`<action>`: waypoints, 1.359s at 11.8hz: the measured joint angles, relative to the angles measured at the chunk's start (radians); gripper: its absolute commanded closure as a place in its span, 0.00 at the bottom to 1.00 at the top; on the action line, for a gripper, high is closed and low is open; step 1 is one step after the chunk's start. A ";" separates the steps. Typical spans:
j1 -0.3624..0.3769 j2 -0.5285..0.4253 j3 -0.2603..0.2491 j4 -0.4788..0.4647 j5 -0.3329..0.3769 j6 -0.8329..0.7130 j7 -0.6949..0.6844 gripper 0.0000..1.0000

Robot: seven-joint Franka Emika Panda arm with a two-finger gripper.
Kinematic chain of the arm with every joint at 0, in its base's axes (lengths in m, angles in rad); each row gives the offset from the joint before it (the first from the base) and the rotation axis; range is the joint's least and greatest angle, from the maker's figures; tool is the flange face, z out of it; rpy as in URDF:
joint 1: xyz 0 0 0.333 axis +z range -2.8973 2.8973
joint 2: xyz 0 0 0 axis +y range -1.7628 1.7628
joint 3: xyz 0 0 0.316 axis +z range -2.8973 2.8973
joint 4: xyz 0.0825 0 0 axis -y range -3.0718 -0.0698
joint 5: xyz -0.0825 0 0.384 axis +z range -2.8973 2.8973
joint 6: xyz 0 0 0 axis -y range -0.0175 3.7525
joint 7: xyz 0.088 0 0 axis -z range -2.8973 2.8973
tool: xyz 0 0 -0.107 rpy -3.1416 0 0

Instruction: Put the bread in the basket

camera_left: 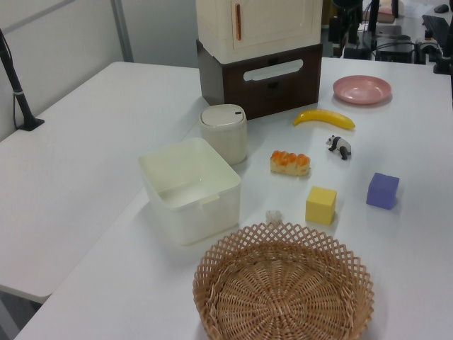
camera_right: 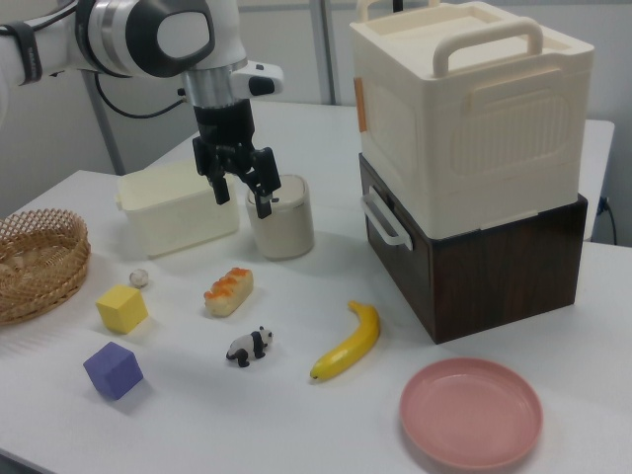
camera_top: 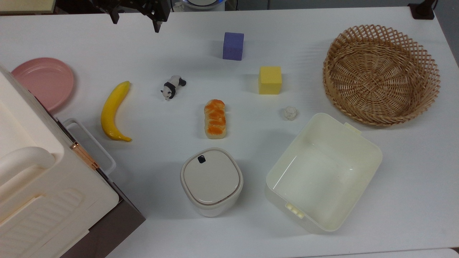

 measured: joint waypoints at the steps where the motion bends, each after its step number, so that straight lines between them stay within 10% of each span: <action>1: 0.056 0.000 -0.063 0.003 0.000 0.000 -0.022 0.00; 16: 0.072 0.000 -0.101 0.006 0.040 0.000 -0.041 0.00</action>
